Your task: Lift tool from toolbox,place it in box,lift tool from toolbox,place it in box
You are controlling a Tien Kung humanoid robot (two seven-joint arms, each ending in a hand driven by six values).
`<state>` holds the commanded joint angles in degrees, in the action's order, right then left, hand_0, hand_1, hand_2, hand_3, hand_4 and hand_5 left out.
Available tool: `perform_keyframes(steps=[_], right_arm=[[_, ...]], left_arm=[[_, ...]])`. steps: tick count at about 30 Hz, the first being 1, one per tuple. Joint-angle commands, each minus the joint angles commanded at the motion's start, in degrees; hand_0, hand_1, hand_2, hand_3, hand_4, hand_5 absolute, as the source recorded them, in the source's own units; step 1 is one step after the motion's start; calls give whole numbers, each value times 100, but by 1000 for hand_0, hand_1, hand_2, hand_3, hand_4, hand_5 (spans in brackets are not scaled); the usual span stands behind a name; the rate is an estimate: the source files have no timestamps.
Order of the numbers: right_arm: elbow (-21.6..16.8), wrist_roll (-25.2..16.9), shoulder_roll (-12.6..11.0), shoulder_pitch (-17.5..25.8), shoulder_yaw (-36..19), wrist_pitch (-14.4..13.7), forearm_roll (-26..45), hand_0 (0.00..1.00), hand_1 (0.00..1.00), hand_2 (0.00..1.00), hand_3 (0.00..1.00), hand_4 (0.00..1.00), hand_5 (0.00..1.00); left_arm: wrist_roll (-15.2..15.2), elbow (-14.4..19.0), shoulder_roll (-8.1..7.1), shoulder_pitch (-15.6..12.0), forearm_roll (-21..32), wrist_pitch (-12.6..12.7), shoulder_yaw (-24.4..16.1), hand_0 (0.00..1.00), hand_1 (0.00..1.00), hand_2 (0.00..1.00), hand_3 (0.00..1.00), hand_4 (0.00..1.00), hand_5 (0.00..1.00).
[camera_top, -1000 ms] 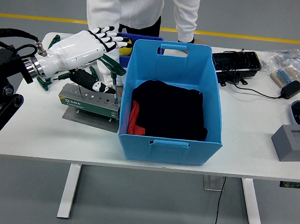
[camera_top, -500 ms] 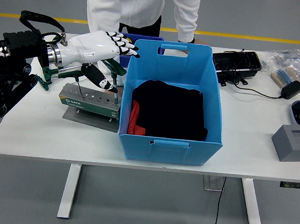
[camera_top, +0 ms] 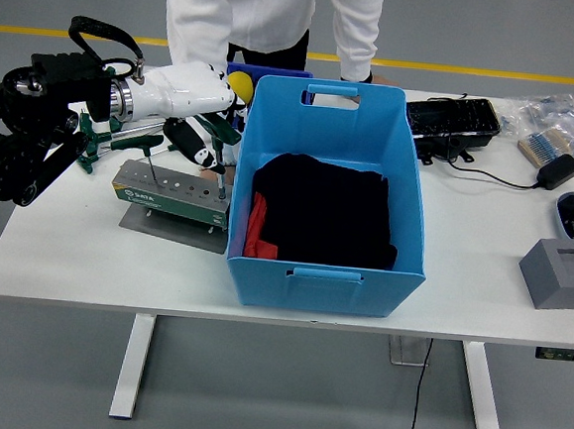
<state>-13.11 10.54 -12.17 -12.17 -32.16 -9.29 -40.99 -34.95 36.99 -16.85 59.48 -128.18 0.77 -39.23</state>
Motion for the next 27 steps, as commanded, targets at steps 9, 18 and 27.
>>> perform_keyframes(steps=[9,18,27], right_arm=[[-6,-15,-28,-54,71,0,116,618,599,666,540,776,657],[-5,-26,-43,-76,101,1,172,618,600,666,540,776,657],[-3,-21,-47,-86,84,8,135,618,600,666,540,776,658]], left_arm=[[189,-351,119,257,-118,-45,278,494,396,390,487,998,530],[336,-351,129,300,-141,-227,360,324,226,244,346,998,538],[448,-259,158,294,-14,-441,403,286,194,215,298,998,549]])
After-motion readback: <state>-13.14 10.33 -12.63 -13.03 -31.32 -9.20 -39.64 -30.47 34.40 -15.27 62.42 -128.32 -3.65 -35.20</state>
